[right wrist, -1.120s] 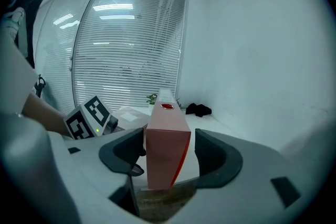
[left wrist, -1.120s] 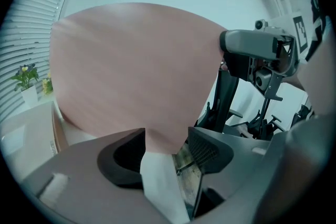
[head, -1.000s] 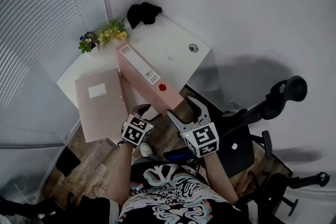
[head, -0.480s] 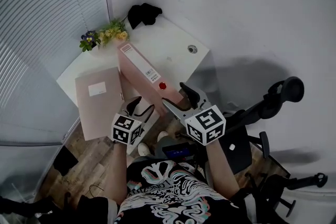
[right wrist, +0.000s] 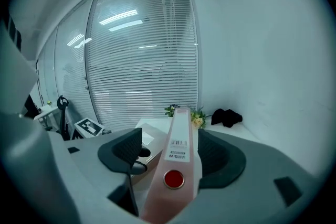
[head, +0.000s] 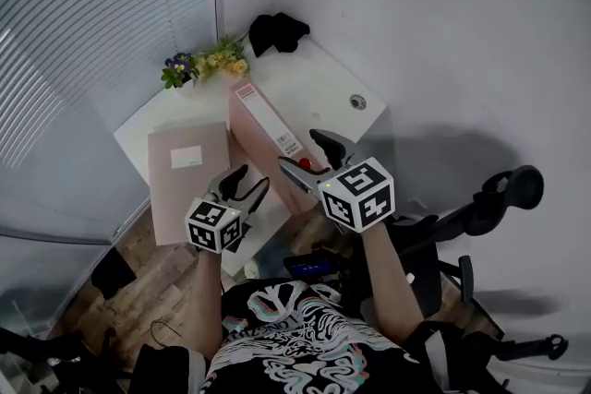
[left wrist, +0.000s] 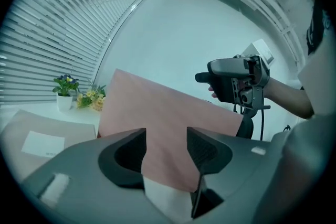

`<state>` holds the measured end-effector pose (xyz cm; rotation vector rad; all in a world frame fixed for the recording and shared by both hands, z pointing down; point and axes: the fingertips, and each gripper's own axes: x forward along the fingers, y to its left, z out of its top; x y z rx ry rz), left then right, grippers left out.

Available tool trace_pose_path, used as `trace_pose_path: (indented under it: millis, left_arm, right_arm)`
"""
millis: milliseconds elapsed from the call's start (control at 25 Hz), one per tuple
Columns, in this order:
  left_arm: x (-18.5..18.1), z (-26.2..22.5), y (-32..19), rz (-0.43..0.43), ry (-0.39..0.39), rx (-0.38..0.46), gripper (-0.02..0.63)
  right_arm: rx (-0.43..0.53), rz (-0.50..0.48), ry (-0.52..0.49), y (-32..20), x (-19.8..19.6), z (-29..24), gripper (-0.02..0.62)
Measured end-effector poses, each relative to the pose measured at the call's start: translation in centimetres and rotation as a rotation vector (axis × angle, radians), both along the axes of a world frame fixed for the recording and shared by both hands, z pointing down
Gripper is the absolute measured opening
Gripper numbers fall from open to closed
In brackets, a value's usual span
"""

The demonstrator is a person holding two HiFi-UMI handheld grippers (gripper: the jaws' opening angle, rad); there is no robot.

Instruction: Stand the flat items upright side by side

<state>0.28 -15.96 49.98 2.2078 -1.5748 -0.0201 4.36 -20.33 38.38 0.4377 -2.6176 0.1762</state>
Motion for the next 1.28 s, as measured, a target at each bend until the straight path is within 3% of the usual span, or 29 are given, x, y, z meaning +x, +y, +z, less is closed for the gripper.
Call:
trace_pose_path:
  millis: [400, 720, 1280]
  left_arm:
    - [-3.2, -1.2, -3.0, -0.056, 0.062, 0.054, 0.225]
    - [-4.6, -0.8, -4.5, -0.073, 0.138, 0.064, 0.221]
    - [-4.7, 1.0, -5.8, -0.028, 0.100, 0.013, 0.218]
  right_arm:
    - [-0.095, -0.023, 0.121, -4.6, -5.0, 2.6, 0.331]
    - [-0.176, -0.098, 0.248, -6.8, -9.0, 5.1, 0.367]
    - [-0.253, -0.162, 0.446, -6.5, -12.0, 8.0, 0.377]
